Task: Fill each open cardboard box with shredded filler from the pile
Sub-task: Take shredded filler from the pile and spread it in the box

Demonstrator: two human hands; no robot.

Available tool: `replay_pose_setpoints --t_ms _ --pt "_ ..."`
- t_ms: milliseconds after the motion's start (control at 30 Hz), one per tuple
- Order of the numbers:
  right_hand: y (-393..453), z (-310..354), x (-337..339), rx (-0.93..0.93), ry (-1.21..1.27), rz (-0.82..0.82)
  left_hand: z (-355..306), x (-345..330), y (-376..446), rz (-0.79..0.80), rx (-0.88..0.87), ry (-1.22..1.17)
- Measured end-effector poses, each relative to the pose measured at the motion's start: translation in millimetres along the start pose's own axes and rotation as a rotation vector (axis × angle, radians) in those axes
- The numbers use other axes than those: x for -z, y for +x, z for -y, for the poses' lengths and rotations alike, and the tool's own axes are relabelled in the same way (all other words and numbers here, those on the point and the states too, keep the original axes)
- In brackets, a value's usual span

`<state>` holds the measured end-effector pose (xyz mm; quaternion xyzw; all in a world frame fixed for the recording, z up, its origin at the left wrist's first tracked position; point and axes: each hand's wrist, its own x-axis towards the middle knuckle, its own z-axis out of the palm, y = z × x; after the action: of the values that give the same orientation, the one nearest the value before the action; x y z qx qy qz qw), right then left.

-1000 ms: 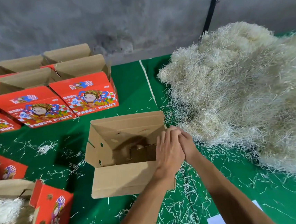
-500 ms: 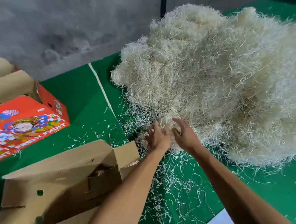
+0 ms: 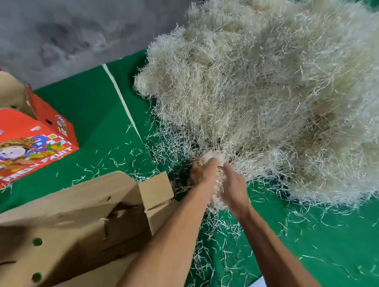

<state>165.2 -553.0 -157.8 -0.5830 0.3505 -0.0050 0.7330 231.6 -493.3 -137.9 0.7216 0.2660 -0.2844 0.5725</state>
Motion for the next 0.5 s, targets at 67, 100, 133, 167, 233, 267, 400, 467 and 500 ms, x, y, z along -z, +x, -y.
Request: replay_pose_setpoints --t_ms 67,100,133,167,233,267,400,467,500 --pt "-14.4 11.6 4.5 0.026 0.067 -0.062 -10.3 8.6 -25.5 0.013 0.068 -0.204" --pt "-23.4 20.4 6.3 0.071 0.087 -0.085 -15.3 14.8 -39.2 0.013 0.065 -0.300" --pt "-32.7 29.8 6.9 0.129 0.087 -0.107 -21.0 21.7 -52.9 0.021 0.031 -0.391" --pt "-42.5 38.9 7.1 0.176 0.079 -0.126 -27.5 29.1 -67.5 0.040 -0.012 -0.462" --pt "-62.5 53.8 6.8 0.223 0.045 -0.139 -39.8 43.1 -94.8 0.152 -0.051 -0.550" --pt "-72.8 61.2 5.5 0.229 0.030 -0.125 -45.8 50.4 -110.4 0.234 -0.046 -0.569" --pt "-109.2 92.9 -4.0 0.269 0.083 0.026 -52.5 85.4 -163.9 0.292 -0.015 -0.341" --pt "-124.0 109.3 -8.3 0.255 0.155 0.075 -39.2 112.7 -182.8 0.264 0.060 -0.434" --pt "-129.1 117.7 -10.4 0.246 0.147 0.064 -29.0 120.2 -181.6 0.206 0.083 -0.428"
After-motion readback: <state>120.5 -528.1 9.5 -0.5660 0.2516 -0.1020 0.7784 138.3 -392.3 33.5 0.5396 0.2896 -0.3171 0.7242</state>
